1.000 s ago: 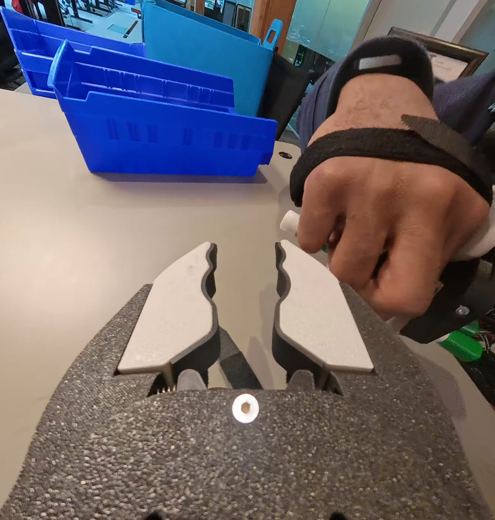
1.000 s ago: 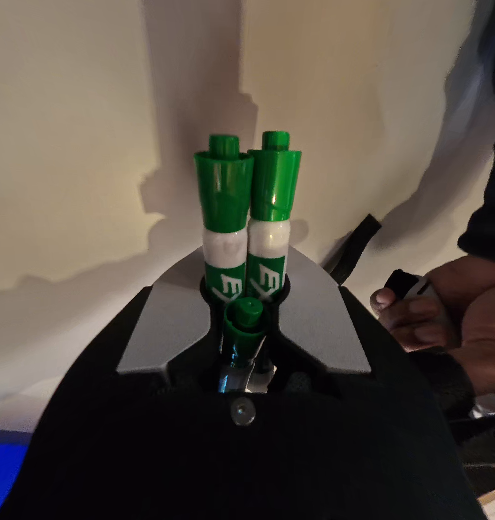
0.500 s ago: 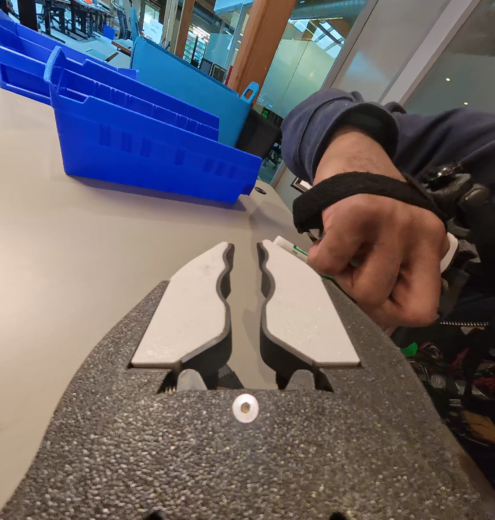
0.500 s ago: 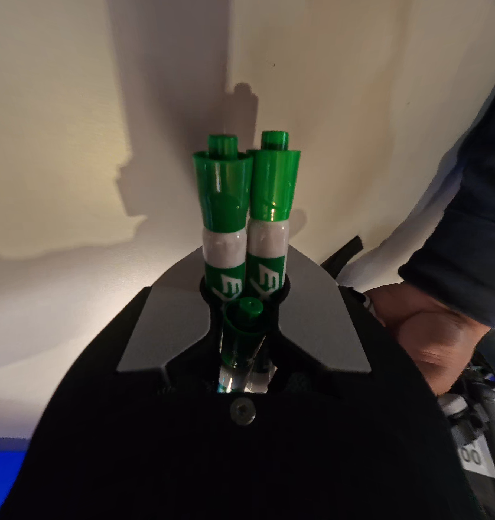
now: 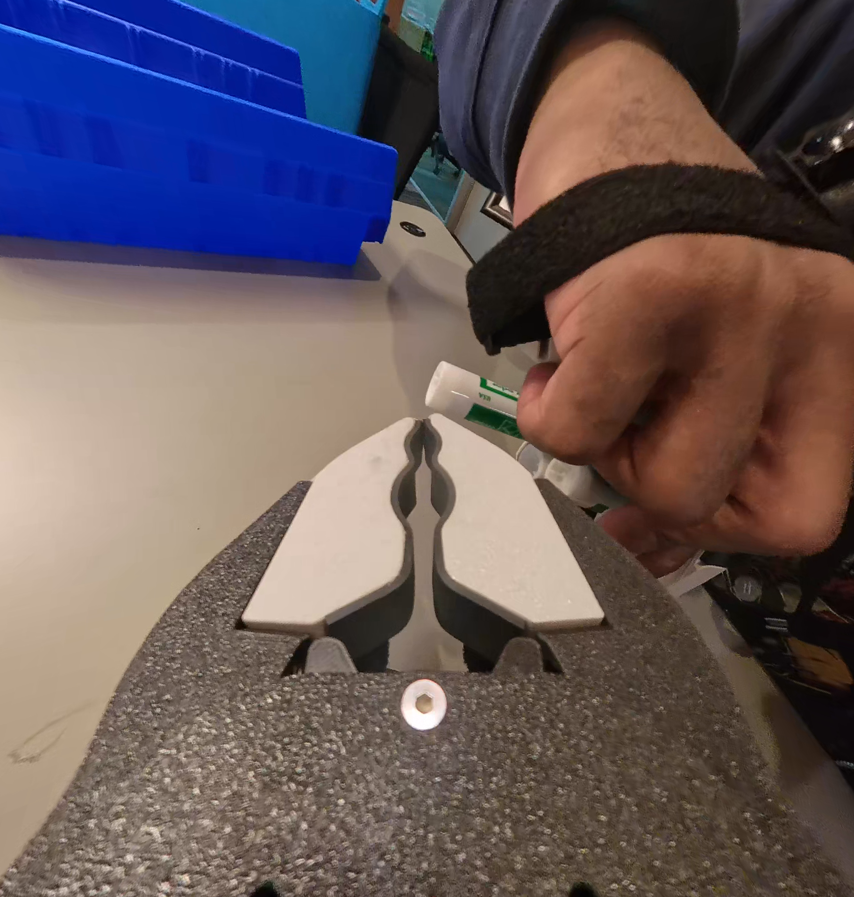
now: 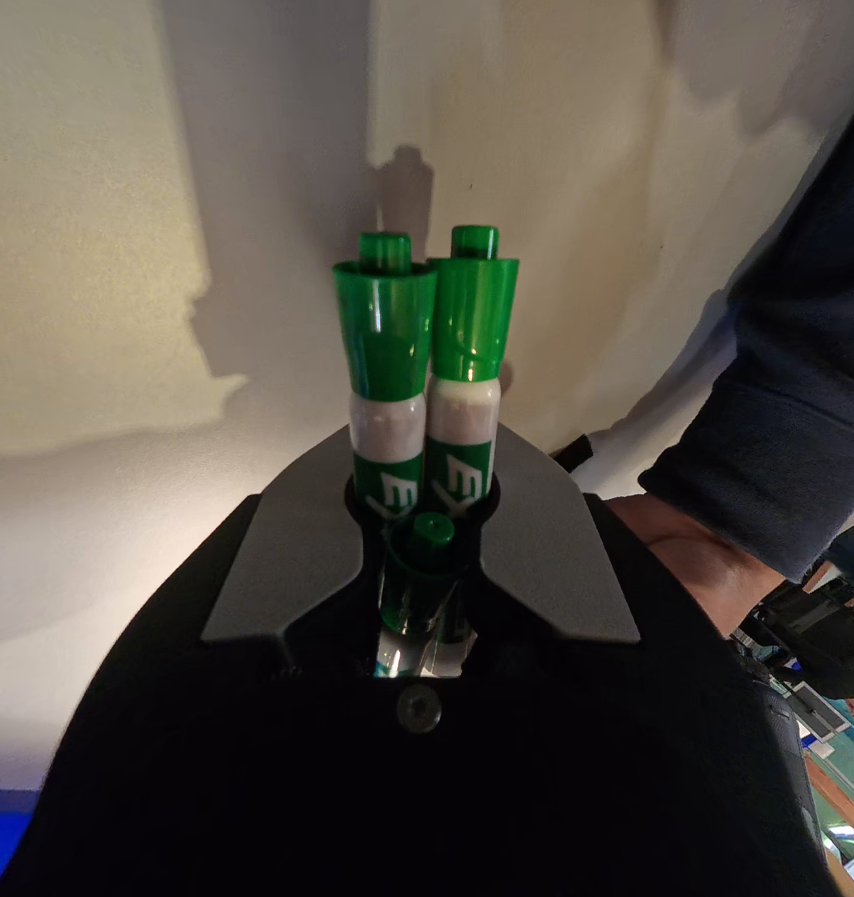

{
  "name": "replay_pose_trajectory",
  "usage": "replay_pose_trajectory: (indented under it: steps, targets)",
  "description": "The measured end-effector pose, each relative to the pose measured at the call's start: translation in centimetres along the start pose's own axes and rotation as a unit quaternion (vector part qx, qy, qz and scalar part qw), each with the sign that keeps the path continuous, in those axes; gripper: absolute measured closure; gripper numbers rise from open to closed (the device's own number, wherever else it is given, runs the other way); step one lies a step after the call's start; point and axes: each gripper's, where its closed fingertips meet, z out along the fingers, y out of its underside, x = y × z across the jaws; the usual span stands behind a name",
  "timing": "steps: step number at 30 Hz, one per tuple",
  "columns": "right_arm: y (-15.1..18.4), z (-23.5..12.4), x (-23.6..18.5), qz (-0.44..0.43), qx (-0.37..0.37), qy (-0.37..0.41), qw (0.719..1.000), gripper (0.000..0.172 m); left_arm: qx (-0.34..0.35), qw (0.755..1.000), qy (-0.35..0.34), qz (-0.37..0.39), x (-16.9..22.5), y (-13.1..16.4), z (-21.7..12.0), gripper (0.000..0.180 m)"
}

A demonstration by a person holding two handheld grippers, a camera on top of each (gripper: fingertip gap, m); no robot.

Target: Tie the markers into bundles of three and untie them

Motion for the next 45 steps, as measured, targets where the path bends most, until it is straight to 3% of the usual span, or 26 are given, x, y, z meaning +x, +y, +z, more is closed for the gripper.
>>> replay_pose_trajectory:
  steps: [11,14,20,24,29,32,39,45]
  targets:
    - [0.4,-0.2,0.4,0.002,-0.006,0.013,1.000,0.130,-0.055,0.996,0.067,0.022,2.8,2.1,1.0,0.180]
    - [0.8,-0.2,0.2,0.010,-0.012,0.006,1.000,0.130,-0.042,0.999,0.029,0.021,1.4,1.5,0.6,0.175]
    - [4.1,-0.2,-1.3,0.056,-0.063,-0.041,0.996,0.131,0.060,0.992,-0.113,0.001,-2.7,-1.2,-2.8,0.165]
    - [7.8,-0.2,-3.3,0.100,-0.141,-0.090,0.981,0.131,0.094,0.981,-0.170,0.010,-3.3,-1.8,-4.2,0.165]
    - [12.0,-0.8,-5.2,0.144,-0.206,-0.108,0.962,0.131,0.147,0.948,-0.262,0.105,-2.6,-3.1,-5.0,0.161]
    - [14.6,-2.1,-5.3,0.132,-0.258,-0.090,0.953,0.131,0.132,0.932,-0.305,0.145,-2.2,-2.3,-4.8,0.155]
    - [17.0,-2.6,-5.1,0.095,-0.332,-0.081,0.935,0.130,0.091,0.934,-0.313,0.148,-1.6,-0.9,-3.4,0.150]
    - [18.5,-2.8,-4.9,0.070,-0.377,-0.082,0.920,0.130,0.099,0.939,-0.305,0.128,-1.5,-1.0,-3.5,0.150]
